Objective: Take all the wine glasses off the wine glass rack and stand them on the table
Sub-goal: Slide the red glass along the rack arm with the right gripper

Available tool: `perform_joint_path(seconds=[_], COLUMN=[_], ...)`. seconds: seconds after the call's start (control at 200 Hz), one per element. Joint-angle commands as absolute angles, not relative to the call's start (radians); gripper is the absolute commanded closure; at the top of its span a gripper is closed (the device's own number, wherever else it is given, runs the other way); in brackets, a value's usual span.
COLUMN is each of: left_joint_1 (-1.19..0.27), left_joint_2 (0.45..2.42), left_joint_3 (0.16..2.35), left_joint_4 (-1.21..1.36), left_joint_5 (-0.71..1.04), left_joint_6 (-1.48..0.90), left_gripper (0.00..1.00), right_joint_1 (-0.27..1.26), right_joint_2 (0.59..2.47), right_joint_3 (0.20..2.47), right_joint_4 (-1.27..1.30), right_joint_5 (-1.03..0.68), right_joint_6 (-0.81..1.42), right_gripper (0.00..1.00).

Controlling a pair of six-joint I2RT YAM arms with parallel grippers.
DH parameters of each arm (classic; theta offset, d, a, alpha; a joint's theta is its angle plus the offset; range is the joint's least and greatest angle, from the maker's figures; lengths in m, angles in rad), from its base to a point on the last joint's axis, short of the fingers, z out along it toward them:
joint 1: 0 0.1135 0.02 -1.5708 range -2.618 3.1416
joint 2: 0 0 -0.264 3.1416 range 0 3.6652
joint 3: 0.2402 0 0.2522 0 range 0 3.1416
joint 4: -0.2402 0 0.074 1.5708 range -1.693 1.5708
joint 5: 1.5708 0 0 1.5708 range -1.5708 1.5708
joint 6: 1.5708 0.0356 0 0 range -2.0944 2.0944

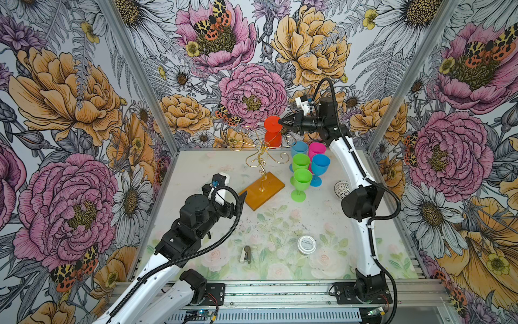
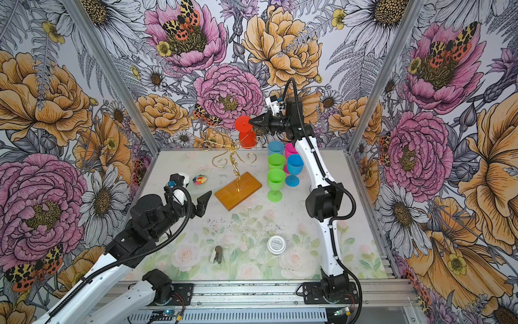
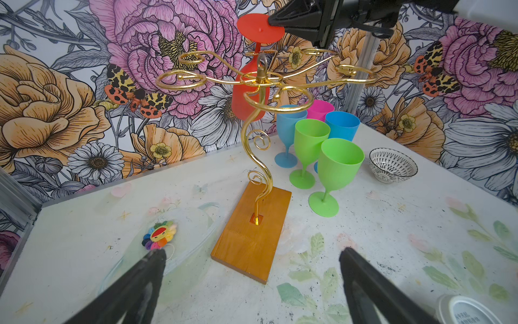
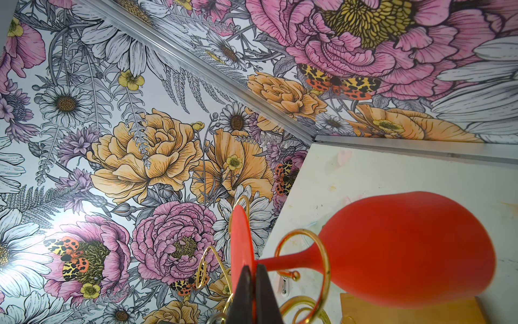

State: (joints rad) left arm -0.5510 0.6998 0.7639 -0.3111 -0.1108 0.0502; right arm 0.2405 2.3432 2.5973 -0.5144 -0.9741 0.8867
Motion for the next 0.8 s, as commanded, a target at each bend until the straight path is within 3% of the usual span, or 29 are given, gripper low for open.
perform_joint_path(seconds=[0.0,0.796], left_joint_1=[-0.54,-0.532], left_joint_2=[0.687,0.69], left_joint_3=[0.758,0.758], left_joint_4=[-0.307,-0.301], left_joint_5=[-0.103,-0.092], left_joint_6=[0.038,0.038], left_gripper=[0.01,0.02], right_joint_1=[0.229,0.256], right_joint_2=[2.267,2.162], right_joint_3=[2.583,2.423], right_joint_4=[-0.492,-0.492], right_joint_5=[-0.982,-1.044], right_joint_6=[0.884,0.838], right_gripper=[1.0,1.0])
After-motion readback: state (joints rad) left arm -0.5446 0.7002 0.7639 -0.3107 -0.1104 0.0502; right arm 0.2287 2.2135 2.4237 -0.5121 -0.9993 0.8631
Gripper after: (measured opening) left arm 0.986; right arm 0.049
